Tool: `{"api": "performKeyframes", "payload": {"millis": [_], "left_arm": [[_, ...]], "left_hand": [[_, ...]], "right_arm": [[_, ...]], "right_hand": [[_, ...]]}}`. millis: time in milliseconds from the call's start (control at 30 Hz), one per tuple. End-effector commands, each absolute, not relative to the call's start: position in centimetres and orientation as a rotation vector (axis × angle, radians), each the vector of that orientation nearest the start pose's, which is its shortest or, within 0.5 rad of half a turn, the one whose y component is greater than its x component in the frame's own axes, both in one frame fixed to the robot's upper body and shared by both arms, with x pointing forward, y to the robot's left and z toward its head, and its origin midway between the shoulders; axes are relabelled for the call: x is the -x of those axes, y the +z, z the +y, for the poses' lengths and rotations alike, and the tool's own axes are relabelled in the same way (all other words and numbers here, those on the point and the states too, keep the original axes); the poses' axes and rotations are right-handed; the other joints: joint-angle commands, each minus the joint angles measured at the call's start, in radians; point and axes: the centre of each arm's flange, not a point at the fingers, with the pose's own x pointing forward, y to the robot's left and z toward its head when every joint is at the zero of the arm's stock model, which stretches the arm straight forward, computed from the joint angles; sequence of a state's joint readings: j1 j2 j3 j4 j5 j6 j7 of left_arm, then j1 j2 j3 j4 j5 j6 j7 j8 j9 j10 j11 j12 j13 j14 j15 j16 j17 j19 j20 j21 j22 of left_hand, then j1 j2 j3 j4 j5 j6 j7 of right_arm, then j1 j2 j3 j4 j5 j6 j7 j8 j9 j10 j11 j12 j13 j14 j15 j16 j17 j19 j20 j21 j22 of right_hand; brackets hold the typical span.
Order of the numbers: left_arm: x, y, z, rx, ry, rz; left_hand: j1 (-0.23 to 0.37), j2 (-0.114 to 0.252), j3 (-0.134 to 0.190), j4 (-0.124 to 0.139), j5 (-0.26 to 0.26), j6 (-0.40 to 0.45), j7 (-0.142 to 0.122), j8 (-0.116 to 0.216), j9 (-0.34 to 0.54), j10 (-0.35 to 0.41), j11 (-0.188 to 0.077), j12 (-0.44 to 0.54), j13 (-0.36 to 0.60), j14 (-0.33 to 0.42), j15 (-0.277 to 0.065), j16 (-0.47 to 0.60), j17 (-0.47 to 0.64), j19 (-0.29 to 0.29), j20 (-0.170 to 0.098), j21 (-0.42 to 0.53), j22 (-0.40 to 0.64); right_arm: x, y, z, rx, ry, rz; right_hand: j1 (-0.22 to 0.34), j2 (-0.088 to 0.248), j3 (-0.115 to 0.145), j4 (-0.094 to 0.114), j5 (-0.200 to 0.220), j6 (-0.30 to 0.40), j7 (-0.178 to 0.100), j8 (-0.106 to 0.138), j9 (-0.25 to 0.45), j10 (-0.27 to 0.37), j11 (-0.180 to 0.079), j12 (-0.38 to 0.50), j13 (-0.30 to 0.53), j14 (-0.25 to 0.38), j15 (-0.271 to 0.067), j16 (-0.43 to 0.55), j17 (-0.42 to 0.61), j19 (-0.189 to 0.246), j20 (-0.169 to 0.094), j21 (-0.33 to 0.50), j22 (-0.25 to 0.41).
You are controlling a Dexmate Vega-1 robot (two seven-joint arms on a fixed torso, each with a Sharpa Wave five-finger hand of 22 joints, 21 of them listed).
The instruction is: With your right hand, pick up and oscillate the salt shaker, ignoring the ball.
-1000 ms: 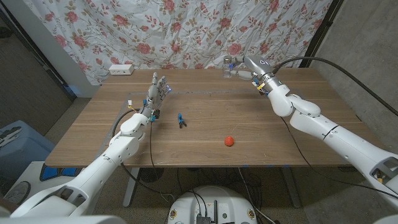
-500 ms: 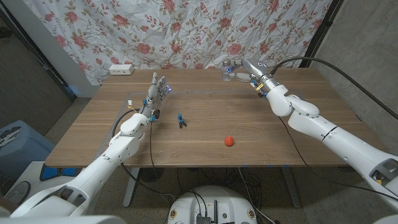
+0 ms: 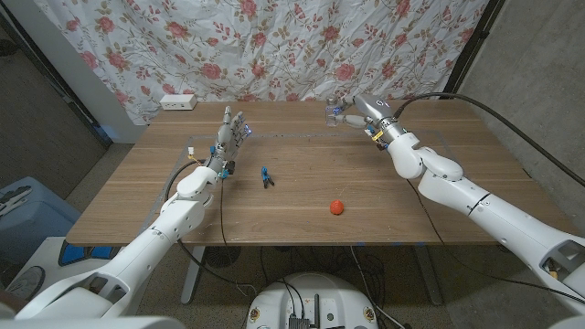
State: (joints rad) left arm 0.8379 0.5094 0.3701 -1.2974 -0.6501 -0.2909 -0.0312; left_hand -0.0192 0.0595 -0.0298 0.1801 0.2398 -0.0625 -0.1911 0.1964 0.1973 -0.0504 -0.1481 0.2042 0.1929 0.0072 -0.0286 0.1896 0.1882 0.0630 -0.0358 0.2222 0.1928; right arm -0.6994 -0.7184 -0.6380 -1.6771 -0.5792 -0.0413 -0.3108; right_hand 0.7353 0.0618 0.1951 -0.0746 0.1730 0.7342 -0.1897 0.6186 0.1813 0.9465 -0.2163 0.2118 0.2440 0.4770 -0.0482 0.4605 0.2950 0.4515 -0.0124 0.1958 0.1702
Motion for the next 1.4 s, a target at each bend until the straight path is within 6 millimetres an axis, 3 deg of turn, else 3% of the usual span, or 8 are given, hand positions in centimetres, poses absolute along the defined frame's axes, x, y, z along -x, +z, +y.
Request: {"api": "performKeyframes", "payload": {"millis": [33, 1400], "left_arm": [[-65.3, -2.7, 29.0, 0.042, -0.207, -0.594], [-65.3, -2.7, 29.0, 0.042, -0.207, -0.594]], "left_hand": [[0.000, 0.101, -0.002, 0.006, 0.008, 0.000, -0.010, 0.004, 0.006, 0.001, -0.008, 0.008, 0.004, 0.002, -0.105, 0.005, 0.006, 0.005, -0.023, 0.005, 0.005], [0.000, 0.101, -0.002, 0.006, 0.008, 0.001, -0.010, 0.004, 0.006, 0.001, -0.009, 0.008, 0.004, 0.002, -0.107, 0.005, 0.006, 0.005, -0.024, 0.005, 0.005]], "right_arm": [[-59.6, 4.3, -18.4, 1.314, -0.170, -0.948], [-61.7, -2.4, -16.8, 1.236, -0.101, -0.916]], "right_hand": [[-0.005, 0.004, 0.003, -0.010, 0.007, 0.027, -0.017, -0.002, 0.002, -0.005, -0.001, 0.001, 0.005, -0.006, -0.132, 0.001, 0.005, -0.002, 0.005, -0.001, 0.005], [-0.011, 0.013, 0.006, -0.029, 0.006, 0.043, -0.025, -0.010, 0.011, 0.006, -0.002, 0.005, 0.004, -0.001, -0.133, 0.005, 0.010, -0.010, 0.002, -0.001, 0.004]]}}
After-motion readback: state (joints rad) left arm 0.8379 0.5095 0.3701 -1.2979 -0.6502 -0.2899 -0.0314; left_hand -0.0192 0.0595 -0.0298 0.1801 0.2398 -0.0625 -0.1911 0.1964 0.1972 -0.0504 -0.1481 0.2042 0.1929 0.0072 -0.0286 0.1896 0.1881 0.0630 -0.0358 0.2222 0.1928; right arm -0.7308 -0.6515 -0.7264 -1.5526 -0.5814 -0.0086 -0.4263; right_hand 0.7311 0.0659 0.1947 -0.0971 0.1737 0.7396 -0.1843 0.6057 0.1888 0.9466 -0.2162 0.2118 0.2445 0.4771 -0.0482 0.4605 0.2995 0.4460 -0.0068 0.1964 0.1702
